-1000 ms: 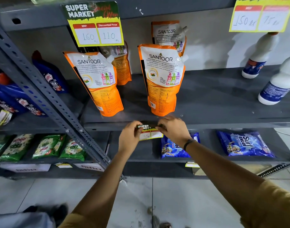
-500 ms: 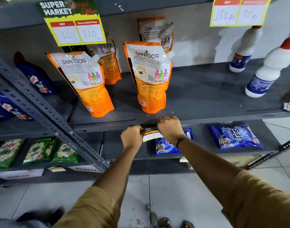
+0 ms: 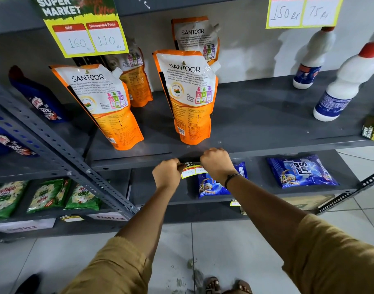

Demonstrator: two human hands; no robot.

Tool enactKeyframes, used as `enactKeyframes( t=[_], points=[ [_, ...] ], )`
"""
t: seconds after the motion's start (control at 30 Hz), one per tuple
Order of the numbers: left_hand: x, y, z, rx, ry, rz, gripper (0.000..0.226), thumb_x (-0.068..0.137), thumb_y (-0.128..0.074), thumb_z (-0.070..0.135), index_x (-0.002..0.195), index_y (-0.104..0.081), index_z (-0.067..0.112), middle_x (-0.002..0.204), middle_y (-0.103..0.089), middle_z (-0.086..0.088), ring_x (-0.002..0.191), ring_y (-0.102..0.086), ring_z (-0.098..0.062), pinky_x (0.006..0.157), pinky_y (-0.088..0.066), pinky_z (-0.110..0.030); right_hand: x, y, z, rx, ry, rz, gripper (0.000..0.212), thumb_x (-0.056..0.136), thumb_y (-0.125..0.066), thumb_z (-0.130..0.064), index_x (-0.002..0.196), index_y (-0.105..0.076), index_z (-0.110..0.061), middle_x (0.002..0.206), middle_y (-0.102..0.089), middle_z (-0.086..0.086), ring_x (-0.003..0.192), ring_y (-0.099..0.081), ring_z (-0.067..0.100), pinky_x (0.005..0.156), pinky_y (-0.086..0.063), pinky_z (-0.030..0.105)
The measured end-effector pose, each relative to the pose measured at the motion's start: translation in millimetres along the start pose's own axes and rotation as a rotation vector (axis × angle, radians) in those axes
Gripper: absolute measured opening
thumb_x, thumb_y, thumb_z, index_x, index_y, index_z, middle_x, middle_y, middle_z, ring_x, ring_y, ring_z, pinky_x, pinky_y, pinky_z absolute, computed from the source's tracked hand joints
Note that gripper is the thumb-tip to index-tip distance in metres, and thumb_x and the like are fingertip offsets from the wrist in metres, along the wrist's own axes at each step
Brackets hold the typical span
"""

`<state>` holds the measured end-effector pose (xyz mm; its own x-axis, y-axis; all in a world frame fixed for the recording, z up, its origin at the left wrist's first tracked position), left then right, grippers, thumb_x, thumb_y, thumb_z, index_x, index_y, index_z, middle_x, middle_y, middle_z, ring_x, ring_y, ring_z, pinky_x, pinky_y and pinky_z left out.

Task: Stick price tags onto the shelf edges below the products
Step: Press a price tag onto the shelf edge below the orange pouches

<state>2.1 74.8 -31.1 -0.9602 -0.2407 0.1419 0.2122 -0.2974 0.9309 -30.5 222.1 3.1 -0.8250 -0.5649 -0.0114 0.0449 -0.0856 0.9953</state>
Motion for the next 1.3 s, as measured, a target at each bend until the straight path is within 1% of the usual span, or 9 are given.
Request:
enactKeyframes(
  t=[0.17,0.4,0.63,0.73,0.83,0.97,1.03,1.17,1.3],
  points=[
    [0,6,2,0.001,-0.011,0.009,0.015,0.085,-0.061,0.021,0.095,-0.068,0.013,0.093,-0.074,-0.014,0.086,-0.066,-0.034,0.06,-0.042,-0.032,2,-3,4,0.046,-0.015,0.008,0.017,0.089,-0.051,-0.007,0.093,-0.067,-0.006,0.093,-0.069,0.011,0.087,-0.062,0.029,0.078,-0.049,0.034],
    [0,17,5,-0.016,-0.018,0.024,0.014,0.084,-0.063,0.023,0.092,-0.069,0.014,0.091,-0.074,-0.012,0.084,-0.065,-0.032,0.057,-0.036,-0.029,4,0,15,0.217,-0.116,0.001,0.026,0.091,-0.054,-0.03,0.097,-0.066,-0.007,0.097,-0.069,0.013,0.089,-0.064,0.031,0.076,-0.054,0.037],
    [4,20,9,0.019,-0.04,0.027,0.015,0.083,-0.064,0.025,0.091,-0.069,0.013,0.091,-0.074,-0.011,0.085,-0.066,-0.03,0.057,-0.036,-0.028,5,4,18,0.264,-0.16,0.006,0.029,0.091,-0.055,-0.032,0.098,-0.065,-0.007,0.097,-0.069,0.015,0.087,-0.065,0.03,0.076,-0.055,0.038],
    [4,23,12,0.083,-0.059,0.045,0.02,0.082,-0.065,0.03,0.089,-0.068,0.011,0.091,-0.074,-0.011,0.085,-0.066,-0.029,0.056,-0.035,-0.028,7,6,17,0.271,-0.176,0.001,0.027,0.089,-0.056,-0.031,0.097,-0.065,-0.006,0.096,-0.069,0.015,0.085,-0.065,0.03,0.075,-0.055,0.038],
    [7,27,13,0.171,-0.123,0.085,0.025,0.078,-0.068,0.033,0.088,-0.064,0.01,0.091,-0.071,-0.012,0.086,-0.064,-0.031,0.055,-0.036,-0.03,9,8,16,0.269,-0.194,-0.007,0.025,0.087,-0.058,-0.03,0.096,-0.065,-0.007,0.096,-0.07,0.014,0.085,-0.065,0.03,0.074,-0.054,0.037],
    [13,31,23,0.205,-0.269,0.116,0.023,0.071,-0.071,0.023,0.087,-0.061,0.01,0.09,-0.066,-0.011,0.088,-0.059,-0.033,0.058,-0.045,-0.035,9,8,15,0.261,-0.208,0.006,0.025,0.087,-0.059,-0.03,0.097,-0.065,-0.007,0.096,-0.07,0.014,0.085,-0.065,0.03,0.073,-0.054,0.036],
    [17,30,30,0.233,-0.315,0.09,0.025,0.068,-0.075,0.02,0.088,-0.062,0.011,0.09,-0.067,-0.01,0.086,-0.061,-0.032,0.057,-0.044,-0.034,9,7,16,0.266,-0.215,0.022,0.026,0.087,-0.059,-0.031,0.097,-0.065,-0.008,0.097,-0.07,0.014,0.086,-0.066,0.031,0.075,-0.054,0.037],
    [20,25,32,0.311,-0.288,0.069,0.023,0.066,-0.077,0.014,0.085,-0.064,0.015,0.086,-0.069,-0.005,0.081,-0.065,-0.028,0.053,-0.035,-0.027,8,3,23,0.279,-0.239,0.04,0.03,0.086,-0.058,-0.039,0.096,-0.065,-0.011,0.095,-0.071,0.011,0.083,-0.066,0.029,0.072,-0.054,0.035],
    [23,28,38,0.262,-0.263,0.039,0.021,0.073,-0.073,0.019,0.091,-0.063,0.015,0.096,-0.069,-0.005,0.091,-0.063,-0.027,0.058,-0.041,-0.03,1,1,33,0.333,-0.267,0.023,0.032,0.085,-0.059,-0.042,0.089,-0.066,-0.011,0.092,-0.071,0.011,0.081,-0.065,0.03,0.072,-0.055,0.037]
  ],
)
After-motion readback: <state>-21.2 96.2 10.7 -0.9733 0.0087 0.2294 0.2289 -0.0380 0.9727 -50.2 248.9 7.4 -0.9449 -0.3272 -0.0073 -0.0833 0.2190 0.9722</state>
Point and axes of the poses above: each hand's wrist, its own x-axis towards the middle knuckle, its own y-axis out of the back of the hand, z = x × y, the point moved 2 cm from there along x, towards the middle knuckle
